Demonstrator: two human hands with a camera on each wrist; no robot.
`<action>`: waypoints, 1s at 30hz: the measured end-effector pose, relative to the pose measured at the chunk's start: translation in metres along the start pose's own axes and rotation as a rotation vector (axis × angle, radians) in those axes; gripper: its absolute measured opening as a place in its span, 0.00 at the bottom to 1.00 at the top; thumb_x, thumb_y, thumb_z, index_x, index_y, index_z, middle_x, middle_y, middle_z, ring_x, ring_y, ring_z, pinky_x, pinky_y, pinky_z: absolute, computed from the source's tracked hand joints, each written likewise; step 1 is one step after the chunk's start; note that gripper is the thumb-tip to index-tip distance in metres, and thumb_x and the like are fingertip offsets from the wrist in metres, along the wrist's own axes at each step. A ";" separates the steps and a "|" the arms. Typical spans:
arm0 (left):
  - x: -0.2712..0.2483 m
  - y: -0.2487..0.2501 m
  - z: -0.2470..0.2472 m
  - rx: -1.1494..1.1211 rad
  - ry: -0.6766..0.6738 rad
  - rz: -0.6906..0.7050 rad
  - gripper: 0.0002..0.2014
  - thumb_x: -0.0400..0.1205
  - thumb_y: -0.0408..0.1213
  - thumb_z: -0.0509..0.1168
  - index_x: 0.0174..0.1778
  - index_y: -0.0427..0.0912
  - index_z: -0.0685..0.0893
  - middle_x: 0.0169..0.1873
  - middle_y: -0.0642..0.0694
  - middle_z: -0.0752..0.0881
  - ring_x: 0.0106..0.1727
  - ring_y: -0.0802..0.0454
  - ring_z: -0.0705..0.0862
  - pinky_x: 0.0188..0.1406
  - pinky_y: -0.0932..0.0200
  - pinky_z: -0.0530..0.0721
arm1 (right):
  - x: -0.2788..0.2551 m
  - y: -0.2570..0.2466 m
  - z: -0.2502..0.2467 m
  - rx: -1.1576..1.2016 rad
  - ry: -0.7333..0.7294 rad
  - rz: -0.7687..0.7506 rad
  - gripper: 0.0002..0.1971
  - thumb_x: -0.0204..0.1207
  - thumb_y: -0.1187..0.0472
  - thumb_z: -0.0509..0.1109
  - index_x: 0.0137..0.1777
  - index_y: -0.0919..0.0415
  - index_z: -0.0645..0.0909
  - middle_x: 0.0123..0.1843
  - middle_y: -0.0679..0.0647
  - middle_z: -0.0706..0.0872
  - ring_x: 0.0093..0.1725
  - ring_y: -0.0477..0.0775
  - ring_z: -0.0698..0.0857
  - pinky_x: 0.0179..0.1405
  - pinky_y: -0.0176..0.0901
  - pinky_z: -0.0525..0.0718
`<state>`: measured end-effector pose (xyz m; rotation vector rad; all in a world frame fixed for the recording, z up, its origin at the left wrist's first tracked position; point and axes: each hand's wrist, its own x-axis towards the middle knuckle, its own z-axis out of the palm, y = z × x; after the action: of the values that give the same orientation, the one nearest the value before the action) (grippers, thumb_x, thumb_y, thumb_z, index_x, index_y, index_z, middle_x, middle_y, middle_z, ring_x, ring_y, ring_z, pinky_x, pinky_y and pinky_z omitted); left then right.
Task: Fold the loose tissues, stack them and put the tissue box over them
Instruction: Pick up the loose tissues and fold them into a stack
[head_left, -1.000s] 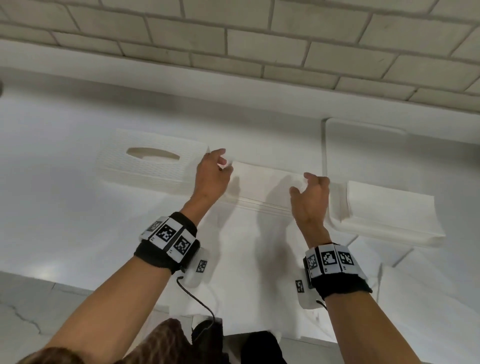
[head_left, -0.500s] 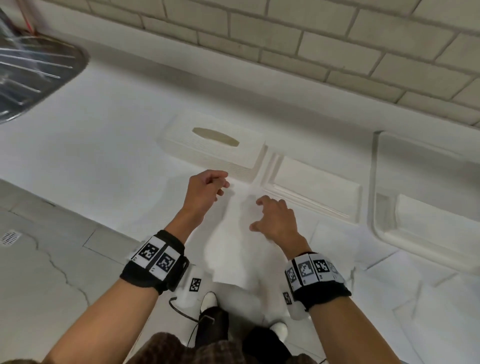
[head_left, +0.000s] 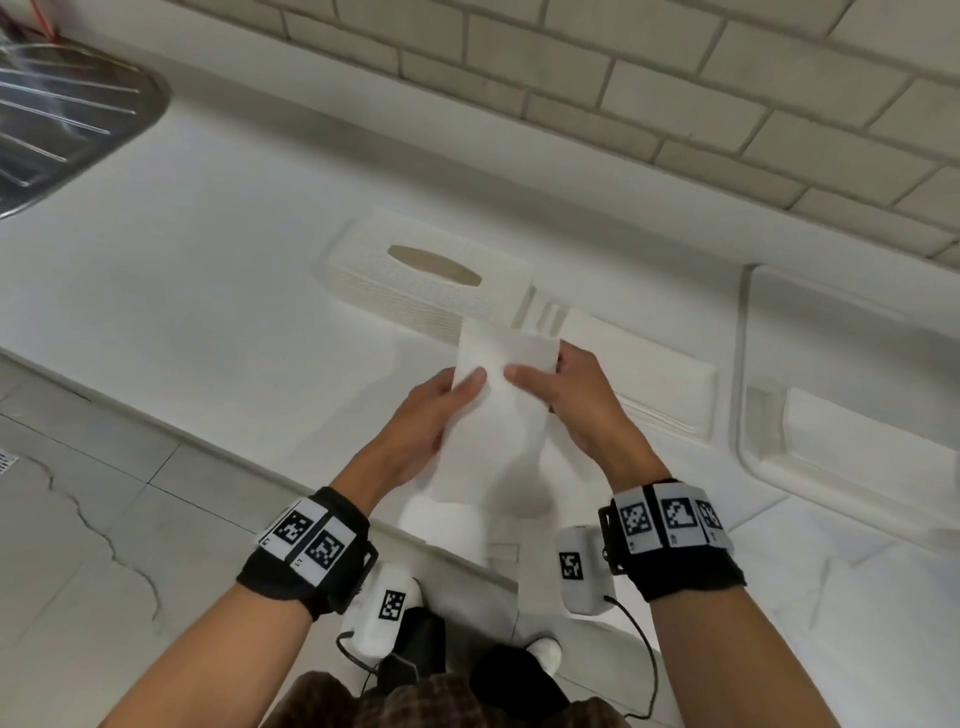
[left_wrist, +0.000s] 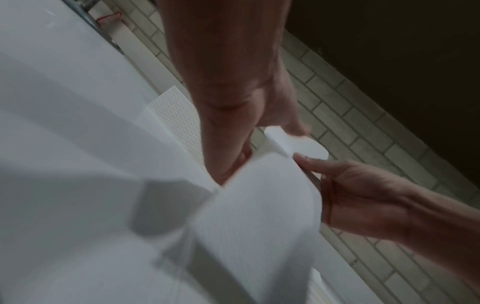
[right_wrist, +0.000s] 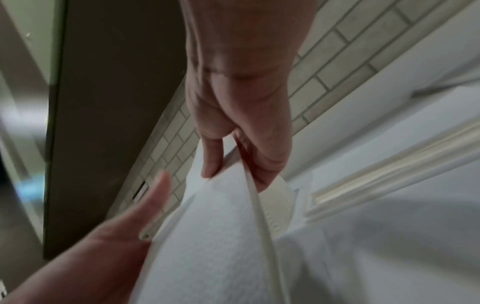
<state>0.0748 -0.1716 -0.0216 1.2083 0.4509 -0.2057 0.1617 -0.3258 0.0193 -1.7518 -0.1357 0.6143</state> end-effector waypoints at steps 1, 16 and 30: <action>0.000 0.001 0.002 0.001 -0.009 -0.001 0.20 0.80 0.46 0.70 0.66 0.40 0.83 0.57 0.41 0.90 0.58 0.42 0.89 0.59 0.47 0.86 | 0.002 -0.003 0.001 0.052 0.005 0.007 0.10 0.72 0.61 0.78 0.53 0.57 0.85 0.51 0.54 0.92 0.48 0.53 0.92 0.47 0.46 0.90; -0.010 0.021 -0.055 0.186 0.468 0.128 0.05 0.83 0.40 0.65 0.45 0.47 0.86 0.41 0.48 0.89 0.42 0.49 0.88 0.38 0.57 0.83 | 0.023 0.057 0.032 -1.008 0.107 0.251 0.31 0.65 0.52 0.77 0.67 0.56 0.71 0.64 0.54 0.79 0.68 0.59 0.74 0.65 0.60 0.71; -0.015 0.026 -0.059 0.172 0.557 0.281 0.08 0.86 0.35 0.58 0.55 0.46 0.81 0.44 0.52 0.87 0.44 0.52 0.85 0.42 0.58 0.84 | 0.017 0.028 0.023 -0.723 0.075 -0.028 0.02 0.73 0.58 0.71 0.43 0.52 0.79 0.43 0.51 0.85 0.45 0.56 0.84 0.44 0.46 0.80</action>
<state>0.0578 -0.1089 -0.0092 1.4821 0.7475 0.3504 0.1589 -0.3065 -0.0162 -2.4604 -0.3634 0.5080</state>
